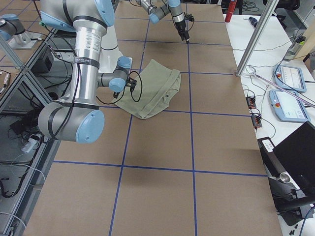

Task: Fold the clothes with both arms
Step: 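Grasp the folded shirt with the right gripper and drag it away from the left arm, then lower the left gripper onto the shirt's near corner while the right gripper holds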

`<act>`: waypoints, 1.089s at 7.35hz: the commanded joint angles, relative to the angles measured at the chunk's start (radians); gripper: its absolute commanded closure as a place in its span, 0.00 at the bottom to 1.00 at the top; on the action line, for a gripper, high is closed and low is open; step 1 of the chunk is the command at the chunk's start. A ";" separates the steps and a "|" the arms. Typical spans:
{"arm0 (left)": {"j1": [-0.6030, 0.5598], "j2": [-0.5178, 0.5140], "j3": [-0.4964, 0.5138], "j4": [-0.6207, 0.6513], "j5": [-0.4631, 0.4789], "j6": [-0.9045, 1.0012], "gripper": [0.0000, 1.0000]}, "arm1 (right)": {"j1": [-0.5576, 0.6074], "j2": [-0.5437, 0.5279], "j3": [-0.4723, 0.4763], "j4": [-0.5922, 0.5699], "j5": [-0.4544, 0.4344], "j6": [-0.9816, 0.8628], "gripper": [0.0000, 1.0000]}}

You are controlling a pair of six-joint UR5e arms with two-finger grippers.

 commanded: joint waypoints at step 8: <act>0.463 0.040 -0.076 0.015 0.011 -0.354 0.02 | 0.446 0.219 0.012 0.000 0.050 -0.009 0.00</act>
